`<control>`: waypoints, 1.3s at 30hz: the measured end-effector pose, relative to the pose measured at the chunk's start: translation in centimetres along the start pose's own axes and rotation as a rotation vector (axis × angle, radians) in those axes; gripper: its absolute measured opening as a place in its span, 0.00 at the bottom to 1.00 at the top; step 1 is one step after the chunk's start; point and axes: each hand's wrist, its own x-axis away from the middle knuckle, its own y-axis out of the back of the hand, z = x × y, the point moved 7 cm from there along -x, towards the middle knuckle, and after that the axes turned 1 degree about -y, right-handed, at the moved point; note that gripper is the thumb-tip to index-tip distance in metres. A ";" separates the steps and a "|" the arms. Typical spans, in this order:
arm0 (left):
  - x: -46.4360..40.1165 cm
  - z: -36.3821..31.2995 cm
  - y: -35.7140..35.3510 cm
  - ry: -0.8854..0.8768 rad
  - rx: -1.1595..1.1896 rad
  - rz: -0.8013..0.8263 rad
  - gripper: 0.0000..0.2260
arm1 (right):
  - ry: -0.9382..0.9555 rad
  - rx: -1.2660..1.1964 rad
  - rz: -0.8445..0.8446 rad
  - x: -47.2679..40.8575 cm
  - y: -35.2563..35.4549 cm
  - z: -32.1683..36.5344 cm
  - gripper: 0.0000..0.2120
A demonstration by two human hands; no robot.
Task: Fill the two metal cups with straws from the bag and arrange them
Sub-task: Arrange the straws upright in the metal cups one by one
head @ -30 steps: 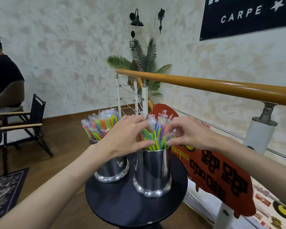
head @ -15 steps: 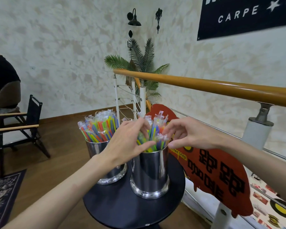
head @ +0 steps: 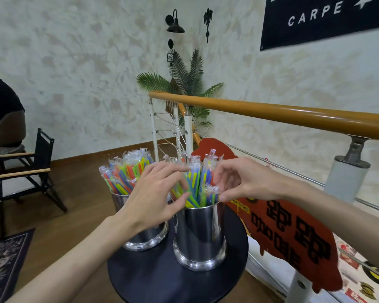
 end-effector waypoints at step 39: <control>-2.9 -1.1 -3.0 0.114 0.080 0.171 0.24 | -0.001 0.296 -0.122 -2.2 0.3 -1.9 0.19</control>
